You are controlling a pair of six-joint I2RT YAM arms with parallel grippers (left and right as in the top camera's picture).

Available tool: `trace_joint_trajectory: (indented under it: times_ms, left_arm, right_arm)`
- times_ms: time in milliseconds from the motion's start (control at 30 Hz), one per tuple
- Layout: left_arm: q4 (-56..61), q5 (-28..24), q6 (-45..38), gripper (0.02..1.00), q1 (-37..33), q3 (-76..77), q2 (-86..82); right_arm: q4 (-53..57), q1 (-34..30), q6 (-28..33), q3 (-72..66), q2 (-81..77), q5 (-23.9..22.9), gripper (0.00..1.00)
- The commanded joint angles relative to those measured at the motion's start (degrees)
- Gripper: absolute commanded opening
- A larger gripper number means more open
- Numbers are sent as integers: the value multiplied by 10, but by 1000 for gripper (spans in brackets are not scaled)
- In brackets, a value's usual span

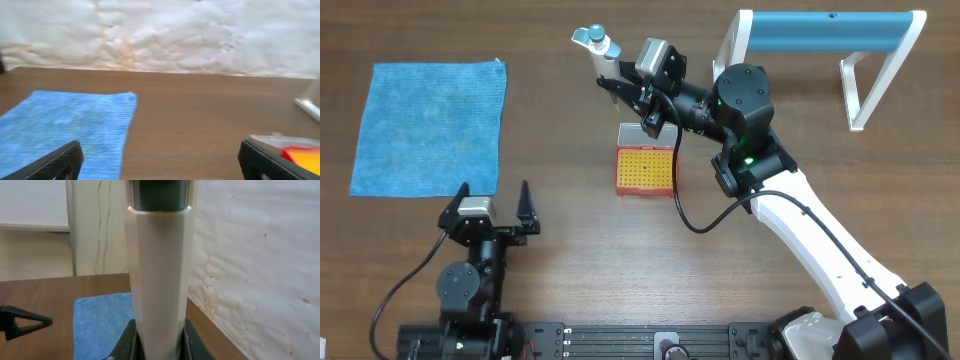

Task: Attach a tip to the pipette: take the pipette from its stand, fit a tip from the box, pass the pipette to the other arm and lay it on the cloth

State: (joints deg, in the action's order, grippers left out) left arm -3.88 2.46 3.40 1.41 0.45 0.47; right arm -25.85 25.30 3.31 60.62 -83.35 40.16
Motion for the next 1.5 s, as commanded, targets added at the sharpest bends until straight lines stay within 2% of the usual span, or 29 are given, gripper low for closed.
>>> trace_joint_trajectory:
  times_ms: [33,67,133,300,400,467,533,600,667,700,733,800,867,900,1000,1067,1233,1367,1500]
  left_arm:
    - [11,-139,9,998,1,-1,-3]
    - [28,-163,9,998,1,-1,-3]
    - [66,-163,9,996,1,-1,-3]
    - [87,-134,37,996,1,42,51]
    - [89,-134,11,996,-15,118,156]
    - [88,-137,2,996,-50,238,289]
    - [82,-161,3,993,-71,316,370]
    - [33,-273,11,996,-94,439,481]
    - [-34,-433,11,996,-97,572,598]
    - [-39,-478,11,996,-96,600,627]
    - [-37,-572,11,996,-97,641,672]
    - [-13,-735,11,996,-96,687,732]
    - [39,-919,11,996,-96,694,776]
    - [37,-937,25,993,-93,694,780]
    - [73,-937,88,996,-75,694,780]
    - [112,-937,114,996,-56,694,780]
    - [216,-925,114,996,11,694,780]
    - [228,-886,114,996,28,694,780]
    - [228,-884,114,1000,27,694,780]
  right_arm:
    - [-3,3,-12,12,11,-1,75]
    - [-4,3,-19,12,11,-7,77]
    - [-4,3,-24,12,11,-10,77]
    - [-4,3,-24,12,11,-10,77]
    - [-4,3,-24,12,11,-10,77]
    - [-4,4,-24,12,11,-9,77]
    - [-4,4,-28,12,11,-9,77]
    - [-3,4,-57,12,11,-9,77]
    - [-3,4,-68,12,11,14,75]
    - [-3,4,-68,12,11,22,73]
    - [-3,4,-70,12,11,34,73]
    - [-3,4,-108,12,11,41,77]
    - [-3,4,-145,12,11,46,75]
    - [-3,4,-145,12,11,68,77]
    - [-3,4,-146,12,11,109,75]
    - [-3,4,-169,12,11,121,77]
    - [-3,7,-183,12,11,171,77]
    - [-3,21,-183,12,11,176,77]
    - [-4,23,-183,12,11,185,77]
